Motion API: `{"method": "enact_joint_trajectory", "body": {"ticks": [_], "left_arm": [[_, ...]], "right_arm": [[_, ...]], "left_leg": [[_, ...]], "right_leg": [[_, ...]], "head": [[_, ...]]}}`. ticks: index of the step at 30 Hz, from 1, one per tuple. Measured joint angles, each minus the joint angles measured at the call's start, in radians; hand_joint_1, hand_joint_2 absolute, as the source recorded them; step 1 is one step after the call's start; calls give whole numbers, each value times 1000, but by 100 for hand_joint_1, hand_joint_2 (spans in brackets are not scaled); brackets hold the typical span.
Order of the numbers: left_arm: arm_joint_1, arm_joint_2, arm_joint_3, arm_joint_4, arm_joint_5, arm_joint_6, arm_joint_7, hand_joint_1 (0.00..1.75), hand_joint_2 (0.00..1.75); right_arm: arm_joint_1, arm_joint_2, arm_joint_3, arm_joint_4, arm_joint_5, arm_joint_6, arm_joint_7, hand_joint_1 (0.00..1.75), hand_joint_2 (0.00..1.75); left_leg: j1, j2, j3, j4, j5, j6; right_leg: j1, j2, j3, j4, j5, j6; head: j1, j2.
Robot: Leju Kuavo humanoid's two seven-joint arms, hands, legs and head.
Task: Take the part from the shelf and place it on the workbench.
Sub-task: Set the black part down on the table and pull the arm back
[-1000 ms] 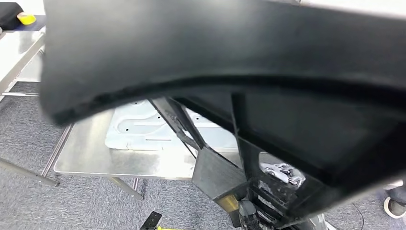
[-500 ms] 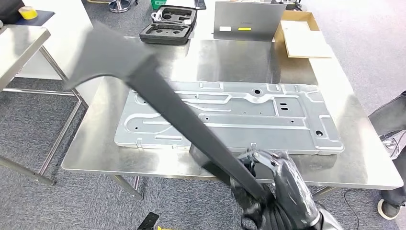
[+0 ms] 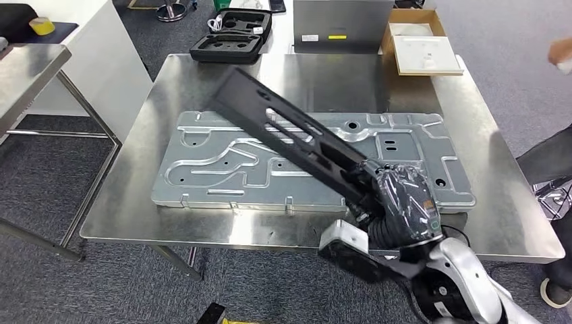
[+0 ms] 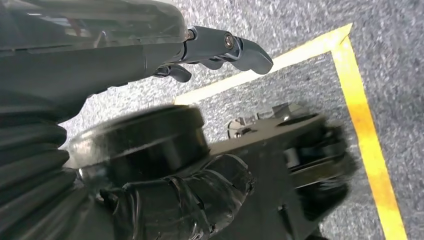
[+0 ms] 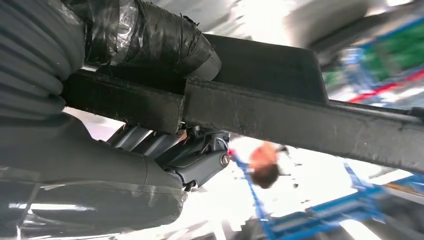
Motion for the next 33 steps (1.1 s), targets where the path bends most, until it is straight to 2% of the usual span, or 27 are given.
{"method": "enact_joint_trajectory", "body": {"ticks": [1, 3, 5, 6, 9, 10, 12, 14, 15, 16, 17, 19, 20, 21, 23, 26, 28, 30, 31, 32, 33], "left_arm": [[2, 0, 0, 0, 2, -2, 0, 0, 175], [3, 2, 0, 0, 4, -4, -1, 0, 175], [3, 3, 0, 0, 6, -6, -4, 0, 175], [3, 3, 0, 0, 6, -7, -5, 0, 175], [9, 4, 0, 0, 9, -7, -9, 0, 175], [10, 4, 0, 0, 9, -7, -12, 0, 175], [7, 4, 0, 0, 9, -7, -19, 0, 175], [3, 2, 0, 0, 9, -8, -26, 0, 175], [2, 2, 0, 0, 9, -8, -28, 0, 175], [1, 1, 0, 0, 10, -9, -30, 0, 175], [-1, 0, 0, 0, 11, -9, -30, 0, 175], [-8, -2, 0, 0, 11, -9, -31, 0, 175], [-13, -4, 0, 0, 10, -9, -30, 0, 175], [-17, -4, 0, 0, 9, -9, -28, 0, 175], [-22, -5, 0, 0, 5, -8, -22, 0, 175], [-25, -5, 0, 0, 0, -6, -12, 0, 175], [-28, -6, 0, 0, -5, -2, -5, 0, 175], [-29, -8, 0, 0, -10, 3, 3, 0, 175], [-28, -9, 0, 0, -11, 6, 8, 0, 175], [-27, -10, 0, 0, -13, 9, 11, 0, 175], [-26, -10, 0, 0, -15, 11, 14, 0, 175]], "right_arm": [[1, -9, -2, 16, 8, -2, 14, 175, 175], [5, -28, -12, 38, 20, -12, 34, 175, 175], [16, -51, -33, 57, 34, -27, 48, 175, 175], [24, -64, -48, 68, 40, -33, 51, 175, 175], [48, -99, -95, 100, 52, -39, 54, 175, 175], [52, -106, -106, 107, 57, -39, 54, 175, 175], [49, -112, -120, 118, 71, -35, 53, 175, 175], [37, -109, -122, 127, 92, -21, 49, 175, 175], [27, -103, -118, 132, 104, -9, 46, 175, 175], [12, -94, -112, 137, 116, 5, 43, 175, 175], [-9, -80, -102, 143, 129, 19, 41, 175, 175], [-58, -48, -79, 157, 154, 44, 34, 175, 175], [-83, -31, -66, 165, 164, 54, 30, 175, 175], [-106, -17, -54, 173, 171, 61, 25, 175, 175], [-143, 20, -23, 199, 187, 70, 13, 175, 175], [-190, 77, 34, 242, 211, 79, -9, 175, 175], [-217, 110, 70, 269, 230, 83, -27, 175, 175], [-236, 145, 105, 303, 254, 83, -48, 175, 175], [-242, 165, 124, 322, 268, 83, -60, 175, 175], [-246, 185, 144, 340, 279, 82, -75, 175, 175], [-248, 203, 162, 354, 287, 81, -87, 175, 175]], "left_leg": [[0, 0, 8, -20, 20, 2], [0, 0, 66, -145, 86, 9], [-4, -1, 123, -256, 120, 18], [-6, -2, 135, -280, 123, 21], [-9, -3, 137, -290, 122, 32], [-8, -3, 139, -295, 123, 38], [-5, -2, 145, -304, 127, 49], [-7, -2, 145, -304, 126, 55], [-8, -2, 145, -303, 125, 56], [-9, -2, 145, -301, 124, 56], [-9, -2, 145, -299, 122, 56], [-8, -4, 145, -290, 117, 53], [-9, -5, 143, -286, 114, 49], [-10, -7, 140, -283, 113, 45], [-13, -9, 134, -281, 115, 36], [-11, -8, 127, -270, 106, 22], [-9, -5, 95, -200, 66, 9], [-6, -4, 35, -73, 14, 0], [-5, -3, 10, -27, 3, -2], [-4, -3, 0, -13, 10, -2], [-4, -3, 9, -41, 35, 0]], "right_leg": [[0, 0, 1, 1, -1, 0], [0, 2, 4, 2, -5, 3], [2, 2, 5, 2, -9, 9], [3, 2, 4, 1, -10, 14], [2, 2, 2, -1, -12, 30], [1, 2, -2, 7, -20, 35], [-1, 3, -36, 80, -63, 42], [0, 3, -101, 211, -119, 45], [0, 3, -129, 263, -132, 45], [-1, 3, -146, 288, -130, 46], [-1, 2, -142, 270, -106, 45], [-3, 2, -89, 148, -33, 43], [-1, 3, -59, 83, -7, 42], [0, 4, -39, 41, 4, 39], [5, 6, -32, 20, 3, 31], [1, 6, -32, 17, 8, 16], [-2, 2, -31, 14, 9, 7], [0, 0, -31, 15, 8, 2], [1, 0, -30, 16, 8, 0], [1, 0, -30, 17, 7, -1], [2, 1, -29, 18, 5, -2]], "head": [[0, 0], [0, 0], [0, 0], [1, 0], [2, 0], [2, 0], [3, 0], [5, 0], [5, 0], [5, 0], [5, 0], [5, 0], [5, 0], [5, 0], [6, 0], [5, 0], [1, 0], [-1, 0], [-1, 0], [-1, 0], [-1, 0]]}}
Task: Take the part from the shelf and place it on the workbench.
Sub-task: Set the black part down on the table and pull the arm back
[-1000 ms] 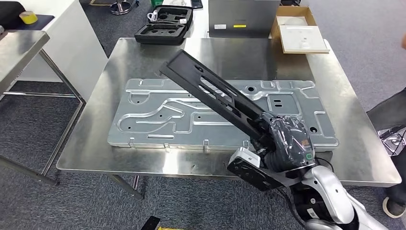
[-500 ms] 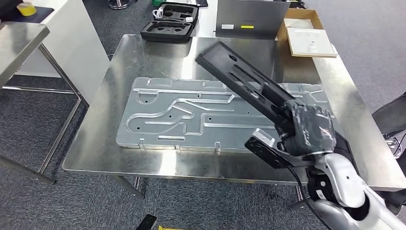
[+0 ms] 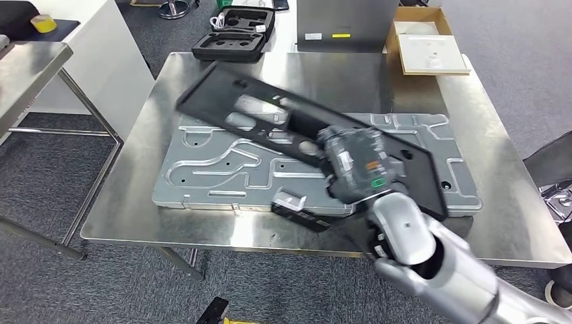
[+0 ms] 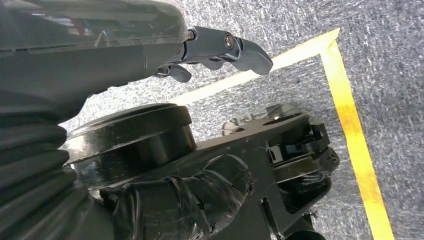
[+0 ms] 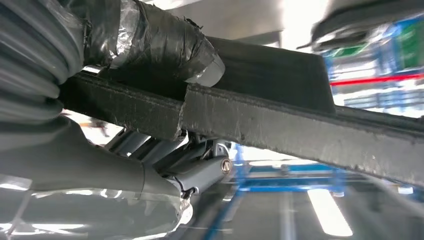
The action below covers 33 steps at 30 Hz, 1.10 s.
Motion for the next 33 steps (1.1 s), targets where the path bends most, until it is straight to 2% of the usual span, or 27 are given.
{"method": "enact_joint_trajectory", "body": {"ticks": [2, 4, 7, 9, 10, 12, 13, 14, 15, 17, 18, 19, 20, 22, 24, 26, 28, 29, 30, 31, 33], "left_arm": [[0, 0, 0, 0, -1, 2, 1, 0, 175], [0, 0, 0, 0, -1, 3, 1, 0, 175], [4, 0, 0, 0, -1, 3, -1, 0, 175], [4, 0, 0, 0, 1, 4, -3, 0, 175], [4, 1, 0, 0, 1, 4, -3, 0, 175], [1, 1, 0, 0, -2, 5, -1, 0, 175], [1, 1, 0, 0, -5, 5, 2, 0, 175], [1, 1, 0, 0, -8, 5, 6, 0, 175], [1, 0, 0, 0, -11, 5, 9, 0, 175], [0, 0, 0, 0, -14, 5, 12, 0, 175], [-1, -1, 0, 0, -14, 5, 13, 0, 175], [-1, -1, 0, 0, -15, 5, 13, 0, 175], [-1, -1, 0, 0, -15, 5, 14, 0, 175], [-1, -1, 0, 0, -15, 5, 15, 0, 175], [-1, -1, 0, 0, -15, 5, 16, 0, 175], [-1, -1, 0, 0, -15, 5, 16, 0, 175], [0, -1, 0, 0, -15, 5, 16, 0, 175], [1, -1, 0, 0, -15, 5, 16, 0, 175], [1, -1, 0, 0, -15, 5, 16, 0, 175], [2, -1, 0, 0, -15, 5, 16, 0, 175], [1, -1, 0, 0, -15, 6, 16, 0, 175]], "right_arm": [[-4, 34, 31, 21, 5, -3, -22, 175, 175], [-12, 61, 55, 43, 7, -5, -34, 175, 175], [-22, 89, 85, 75, 1, -1, -59, 175, 175], [-35, 102, 101, 96, -25, 16, -104, 175, 175], [-43, 110, 110, 108, -45, 24, -133, 175, 175], [-54, 128, 127, 137, -87, 29, -194, 175, 175], [-57, 138, 136, 153, -102, 24, -218, 175, 175], [-58, 149, 144, 169, -112, 16, -236, 175, 175], [-61, 160, 152, 185, -115, 7, -247, 175, 175], [-72, 183, 164, 210, -116, -12, -254, 175, 175], [-80, 194, 168, 221, -115, -18, -255, 175, 175], [-86, 203, 171, 231, -115, -22, -255, 175, 175], [-91, 212, 174, 241, -115, -25, -255, 175, 175], [-96, 225, 179, 257, -114, -26, -255, 175, 175], [-99, 235, 185, 269, -114, -27, -255, 175, 175], [-104, 246, 188, 279, -114, -27, -255, 175, 175], [-106, 255, 192, 290, -114, -27, -255, 175, 175], [-106, 257, 196, 296, -114, -27, -255, 175, 175], [-106, 259, 200, 301, -114, -27, -255, 175, 175], [-106, 260, 205, 306, -114, -27, -255, 175, 175], [-109, 265, 211, 314, -115, -28, -255, 175, 175]], "left_leg": [[-1, 0, 56, -128, 66, 8], [-5, -1, 100, -223, 96, 16], [-6, -2, 108, -243, 96, 25], [-2, -1, 114, -255, 101, 34], [0, 0, 117, -259, 102, 39], [-1, 0, 119, -260, 103, 44], [-1, 0, 119, -259, 102, 46], [-1, 0, 119, -258, 101, 46], [0, -1, 119, -256, 100, 47], [0, -3, 120, -250, 96, 44], [-2, -4, 119, -246, 93, 41], [-4, -4, 117, -243, 92, 37], [-5, -4, 115, -242, 92, 33], [-5, -3, 114, -243, 94, 24], [-3, -2, 107, -227, 81, 13], [2, 0, 70, -142, 32, 1], [6, 0, 10, -13, -23, -8], [8, 1, -11, 27, -32, -11], [10, 1, -13, 29, -21, -13], [13, 1, 6, -10, 7, -15], [16, 1, 75, -146, 66, -15]], "right_leg": [[1, 1, 3, 1, -4, 0], [3, 1, 2, 1, -6, 6], [8, 1, 2, -3, -6, 18], [9, 1, -7, 19, -25, 27], [9, 2, -26, 59, -49, 31], [7, 2, -85, 185, -106, 35], [7, 2, -113, 242, -122, 37], [7, 1, -128, 268, -121, 38], [6, 1, -125, 256, -101, 37], [6, 1, -74, 136, -33, 32], [8, 1, -43, 71, -10, 29], [9, 1, -22, 26, 3, 25], [11, 2, -12, 4, 4, 22], [12, 4, -9, -1, 6, 14], [8, 4, -5, -8, 11, 3], [4, 3, -2, -12, 14, -5], [4, 2, -2, -12, 14, -8], [4, 2, -3, -11, 14, -8], [4, 2, -3, -11, 13, -8], [3, 3, -2, -9, 13, -7], [2, 5, -3, -4, 9, 0]], "head": [[0, 0], [1, 0], [1, 0], [3, 0], [4, 0], [5, 0], [5, 0], [5, 0], [5, 0], [6, 0], [6, 0], [5, 0], [4, 0], [4, 0], [3, 0], [-2, 0], [-5, 0], [-4, 0], [-4, 0], [-4, 0], [-5, 0]]}}
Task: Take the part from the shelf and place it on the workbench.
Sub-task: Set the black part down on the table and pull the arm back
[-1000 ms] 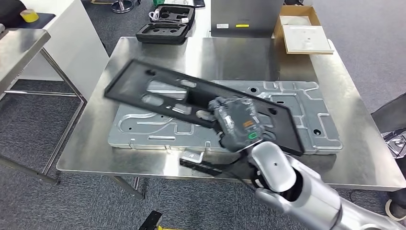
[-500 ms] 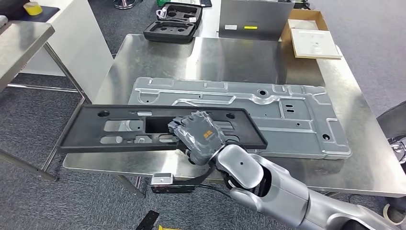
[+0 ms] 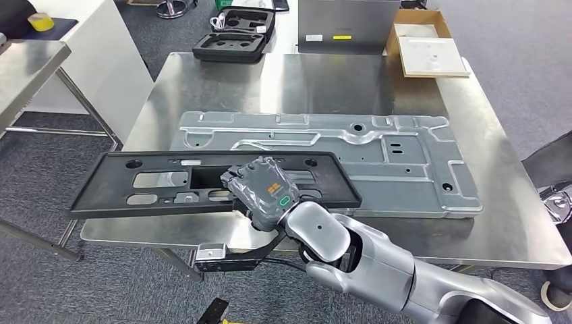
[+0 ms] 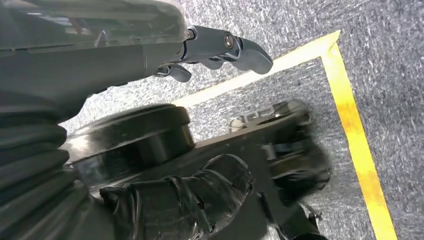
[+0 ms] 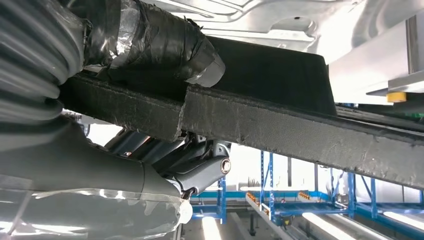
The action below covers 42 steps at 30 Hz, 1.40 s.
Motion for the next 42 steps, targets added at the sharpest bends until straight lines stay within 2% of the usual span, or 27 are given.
{"method": "enact_joint_trajectory", "body": {"ticks": [1, 2, 5, 7, 8, 10, 11, 12, 13, 15, 17, 19, 22, 23, 25, 26, 27, 28, 30, 31, 32, 33, 36, 38, 39, 41, 42], "left_arm": [[-1, 0, 0, 0, -1, 1, 0, 0, 175], [-2, -1, 0, 0, -2, 3, 0, 0, 175], [0, -1, 0, 0, -6, 10, 0, 0, 175], [-2, -2, 0, 0, -6, 17, 2, 0, 175], [-5, -4, 0, 0, -6, 22, 5, 0, 175], [-12, -10, 0, 0, -7, 34, 17, 0, 175], [-15, -16, 0, 0, -7, 41, 25, 0, 175], [-19, -21, 0, 0, -8, 47, 35, 0, 175], [-23, -26, 0, 0, -7, 54, 44, 0, 175], [-34, -38, 0, 0, -6, 70, 63, 0, 175], [-49, -50, 0, -1, 0, 83, 80, 0, 175], [-65, -58, 0, -2, 7, 87, 97, 0, 175], [-90, -64, 0, -3, 18, 86, 122, 0, 175], [-100, -66, 0, -3, 21, 86, 131, 0, 175], [-121, -67, 0, -3, 29, 90, 148, 0, 175], [-130, -69, 0, -3, 34, 96, 155, 0, 175], [-139, -70, 0, -3, 41, 103, 160, 0, 175], [-149, -73, 0, -3, 50, 110, 162, 0, 175], [-177, -81, 0, -3, 67, 118, 169, 0, 175], [-197, -86, 0, -3, 74, 120, 174, 0, 175], [-217, -90, 1, -3, 80, 121, 182, 0, 175], [-236, -94, 2, -3, 85, 121, 190, 0, 175], [-265, -101, 6, -3, 94, 122, 202, 0, 175], [-266, -102, 6, -3, 98, 123, 201, 0, 175], [-265, -103, 7, -3, 99, 123, 200, 0, 175], [-262, -104, 7, -3, 103, 125, 199, 0, 175], [-260, -104, 7, -3, 106, 127, 198, 0, 175]], "right_arm": [[-2, 2, 2, 3, -2, -1, 0, 175, 175], [-4, 4, 4, 7, -4, -2, 1, 175, 175], [-5, 4, 10, 19, -19, -5, 4, 175, 175], [-6, 2, 11, 27, -28, -8, 6, 175, 175], [-6, 0, 11, 31, -31, -10, 8, 175, 175], [-3, -6, 11, 39, -35, -14, 17, 175, 175], [0, -10, 11, 44, -37, -15, 22, 175, 175], [3, -14, 11, 48, -39, -15, 27, 175, 175], [5, -18, 11, 53, -41, -15, 32, 175, 175], [5, -28, 10, 60, -44, -14, 41, 175, 175], [1, -36, 10, 68, -47, -13, 47, 175, 175], [-2, -44, 10, 78, -51, -9, 52, 175, 175], [-8, -53, 10, 100, -56, -2, 58, 175, 175], [-12, -55, 10, 107, -59, -1, 58, 175, 175], [-17, -56, 10, 123, -66, -1, 56, 175, 175], [-19, -56, 11, 132, -71, -2, 52, 175, 175], [-19, -55, 11, 142, -76, -3, 44, 175, 175], [-20, -52, 12, 153, -82, -5, 33, 175, 175], [-26, -37, 15, 179, -92, -12, 1, 175, 175], [-31, -25, 18, 195, -95, -18, -13, 175, 175], [-37, -10, 22, 211, -97, -24, -24, 175, 175], [-43, 5, 27, 229, -99, -31, -32, 175, 175], [-56, 45, 42, 283, -105, -45, -46, 175, 175], [-62, 61, 50, 308, -108, -51, -53, 175, 175], [-64, 65, 53, 319, -110, -55, -55, 175, 175], [-66, 74, 58, 341, -113, -62, -57, 175, 175], [-65, 77, 62, 352, -114, -64, -58, 175, 175]], "left_leg": [[-1, -1, 27, -52, 15, 3], [-2, -2, 41, -80, 18, 8], [-4, -4, 44, -90, 18, 27], [-3, -2, 47, -97, 23, 40], [-3, -1, 48, -99, 24, 45], [-6, 0, 48, -100, 23, 52], [-8, 0, 48, -99, 23, 53], [-10, 0, 48, -99, 23, 54], [-11, 0, 49, -99, 23, 54], [-13, -1, 51, -98, 21, 54], [-16, -1, 49, -97, 19, 51], [-16, 1, 47, -98, 20, 43], [-16, 2, 37, -77, 5, 28], [-15, 2, 20, -43, -12, 23], [-11, 2, -43, 77, -59, 13], [-9, 2, -76, 132, -73, 10], [-7, 2, -99, 165, -71, 7], [-6, 2, -102, 155, -49, 6], [-5, 2, -61, 43, 27, 8], [-7, 2, -33, -18, 53, 10], [-8, 2, -12, -62, 64, 14], [-11, 1, -2, -83, 62, 19], [-11, -2, 7, -97, 52, 34], [-7, -2, 15, -105, 48, 46], [-7, -2, 18, -107, 45, 52], [-8, -2, 24, -106, 35, 59], [-8, -2, 30, -105, 29, 60]], "right_leg": [[1, 2, -2, 3, -2, 5], [2, 3, -3, 4, -3, 10], [4, 4, -4, 2, -3, 26], [3, 3, -19, 35, -28, 35], [3, 2, -41, 82, -55, 38], [4, 1, -102, 212, -113, 41], [5, 1, -128, 264, -127, 41], [5, 1, -138, 280, -122, 39], [6, 1, -128, 255, -97, 36], [9, 1, -68, 122, -29, 25], [15, -1, -18, 15, 5, 16], [21, -1, -7, -7, 6, 11], [12, -1, 2, -20, 11, 0], [8, -1, 6, -24, 13, -3], [7, -3, 11, -24, 10, -8], [7, -2, 12, -23, 8, -9], [6, -2, 14, -21, 4, -10], [6, -2, 16, -18, 0, -9], [5, 0, 22, -10, -12, -5], [6, 1, 23, -6, -18, -2], [8, 2, 23, -3, -22, 3], [9, 2, 22, -2, -25, 7], [9, 0, 21, -5, -32, 21], [7, 0, -4, 42, -55, 29], [6, 1, -36, 96, -76, 32], [6, 1, -121, 228, -111, 35], [5, 1, -153, 267, -108, 36]], "head": [[0, 0], [0, 0], [-1, 0], [1, 0], [3, 0], [5, 0], [5, 0], [5, 0], [5, 0], [5, 0], [5, 0], [6, 0], [5, 0], [4, 0], [2, 0], [2, 0], [2, 0], [2, 0], [2, 0], [2, 0], [2, 0], [2, 0], [2, 0], [5, 0], [6, 0], [8, 0], [8, 0]]}}
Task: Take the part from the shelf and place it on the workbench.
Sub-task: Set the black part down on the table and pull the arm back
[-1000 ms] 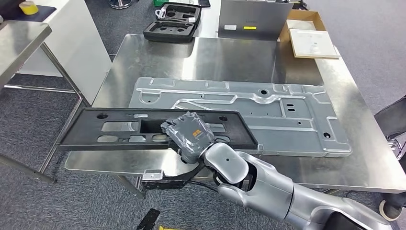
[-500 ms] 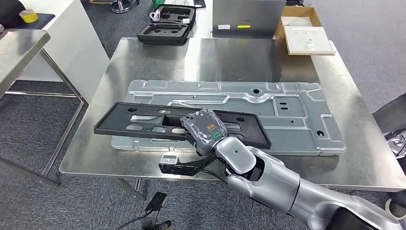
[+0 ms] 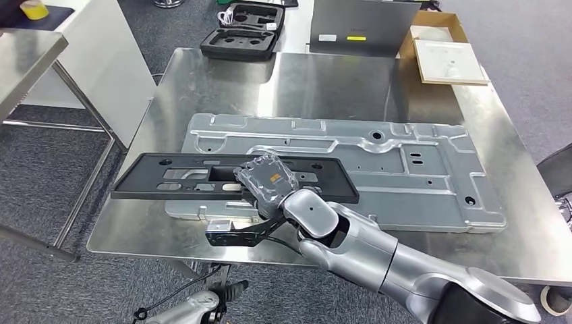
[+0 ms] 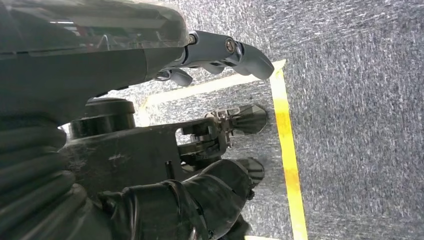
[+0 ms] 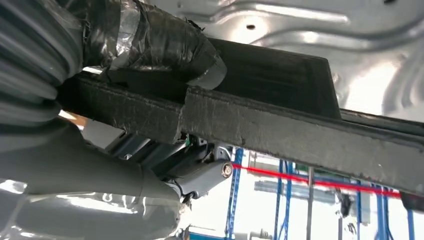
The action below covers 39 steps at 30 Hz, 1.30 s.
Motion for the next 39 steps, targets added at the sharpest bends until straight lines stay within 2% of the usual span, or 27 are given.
{"method": "enact_joint_trajectory", "body": {"ticks": [1, 2, 3, 4, 5, 6, 8, 11, 13, 15, 16, 17, 19, 20, 21, 22, 25, 26, 28, 30, 31, 32, 33, 36, 37, 39], "left_arm": [[3, 0, 0, 0, 2, 1, 0, 0, 175], [6, 0, 0, 0, 3, 2, 0, 0, 175], [9, 0, 0, 0, 4, 3, 0, 0, 175], [10, 0, 0, 0, 6, 4, 0, 0, 175], [8, 0, 0, 0, 7, 4, 1, 0, 175], [5, 0, 1, 1, 9, 3, 1, 0, 175], [0, 0, 2, 1, 13, -1, 1, 0, 175], [1, 2, 2, 1, 22, -11, 1, 0, 175], [4, 5, 2, 1, 29, -19, -3, 0, 175], [4, 9, 2, 2, 34, -31, -8, 0, 175], [4, 13, 3, 2, 37, -38, -11, 0, 175], [3, 16, 3, 2, 39, -43, -13, 0, 175], [0, 24, 3, 2, 42, -49, -16, 0, 175], [0, 27, 4, 2, 43, -50, -17, 0, 175], [-1, 29, 4, 2, 43, -50, -17, 0, 175], [-1, 31, 5, 2, 44, -49, -18, 0, 175], [1, 34, 6, 2, 47, -48, -18, 0, 175], [1, 36, 6, 2, 48, -47, -18, 0, 175], [1, 38, 6, 2, 52, -44, -18, 0, 175], [1, 41, 6, 2, 55, -35, -18, 0, 175], [1, 42, 6, 3, 55, -28, -16, 0, 175], [0, 43, 6, 3, 55, -23, -12, 0, 175], [0, 44, 6, 3, 55, -18, -6, 0, 175], [-1, 47, 6, 3, 52, -8, 12, 0, 175], [-2, 47, 6, 3, 50, -6, 16, 0, 131], [-4, 46, 6, 3, 46, -3, 20, 0, 44]], "right_arm": [[1, 3, 4, 10, -2, 0, -1, 175, 175], [2, 4, 7, 19, -3, 0, -3, 175, 175], [1, 7, 10, 26, -4, 0, -5, 175, 175], [0, 10, 12, 33, -5, -1, -7, 175, 175], [-4, 15, 13, 40, -6, -1, -9, 175, 175], [-8, 21, 16, 48, -7, -2, -11, 175, 175], [-14, 33, 20, 65, -12, -3, -14, 175, 175], [-14, 45, 23, 83, -25, -5, -27, 175, 175], [-15, 59, 24, 96, -31, -10, -42, 175, 175], [-13, 76, 27, 114, -32, -13, -52, 175, 175], [-11, 84, 29, 125, -32, -13, -55, 175, 175], [-10, 91, 31, 135, -33, -14, -59, 175, 175], [-10, 104, 34, 153, -37, -15, -66, 175, 175], [-12, 110, 34, 161, -40, -16, -68, 175, 175], [-15, 116, 34, 168, -42, -17, -69, 175, 175], [-18, 120, 35, 173, -44, -18, -71, 175, 175], [-25, 130, 38, 187, -47, -18, -78, 175, 175], [-28, 132, 38, 191, -48, -18, -81, 175, 175], [-33, 136, 39, 197, -50, -18, -84, 175, 175], [-34, 138, 40, 204, -53, -18, -85, 175, 175], [-33, 139, 41, 208, -55, -19, -85, 175, 175], [-32, 139, 42, 212, -57, -19, -85, 175, 175], [-32, 140, 43, 214, -60, -19, -85, 131, 131], [-39, 147, 44, 220, -64, -23, -85, 0, 0], [-42, 151, 44, 222, -66, -25, -85, 0, 0], [-45, 155, 45, 224, -68, -32, -85, 0, 0]], "left_leg": [[0, -1, 8, 1, -7, 0], [0, -1, 18, 4, -16, -1], [0, -2, 28, 6, -26, -3], [-1, -2, 36, 9, -36, -7], [-3, -2, 41, 12, -44, -11], [-4, -2, 41, 15, -48, -16], [-5, -1, 38, 15, -50, -25], [-3, 1, 27, 41, -69, -41], [1, 3, -29, 139, -102, -53], [5, 4, -111, 260, -125, -63], [7, 4, -136, 284, -115, -66], [9, 4, -143, 271, -85, -69], [13, 4, -109, 159, 2, -71], [11, 4, -84, 102, 30, -71], [9, 3, -64, 62, 38, -66], [7, 1, -53, 42, 33, -60], [7, -4, -41, 28, 20, -36], [7, -5, -38, 26, 19, -29], [7, -5, -34, 23, 20, -19], [3, -5, -33, 23, 19, -12], [1, -5, -33, 23, 18, -10], [-1, -6, -32, 23, 18, -9], [-2, -7, -31, 24, 18, -9], [-7, -7, -28, 23, 19, -10], [-7, -5, -28, 22, 20, -14], [-5, -2, -27, 16, 24, -23]], "right_leg": [[-1, 0, -15, 5, 21, 1], [-2, 0, -9, -32, 63, 2], [-3, -1, 9, -97, 113, 1], [-2, -1, 31, -155, 149, 0], [0, -1, 53, -209, 170, -4], [2, -1, 66, -238, 172, -9], [6, 1, 75, -255, 155, -20], [1, 1, 88, -269, 147, -34], [-2, 0, 99, -273, 143, -43], [-2, 0, 106, -272, 135, -47], [-3, 0, 112, -270, 129, -47], [-4, 1, 119, -269, 122, -46], [-9, 3, 137, -263, 106, -39], [-10, 6, 143, -258, 98, -33], [-10, 8, 145, -254, 91, -27], [-8, 9, 146, -253, 88, -22], [-6, 6, 150, -254, 82, -10], [-6, 4, 144, -240, 70, -7], [-7, 3, 104, -155, 25, -3], [-5, 2, 41, -34, -19, -4], [-3, 2, 20, 0, -22, -6], [-1, 2, 14, 6, -13, -9], [1, 2, 24, -21, 10, -13], [15, 1, 105, -196, 90, -37], [20, 0, 125, -238, 103, -44], [26, -1, 135, -264, 106, -50]], "head": [[0, 0], [0, 0], [1, 0], [1, 0], [0, 0], [0, 0], [-1, 0], [-2, 0], [-5, 0], [-7, 0], [-7, 0], [-7, 0], [-6, 0], [-8, 0], [-9, 0], [-10, 0], [-10, 0], [-10, 0], [-8, 0], [-8, 0], [-8, 0], [-8, 0], [-8, 0], [-8, 0], [-7, 0], [-4, 0]]}}
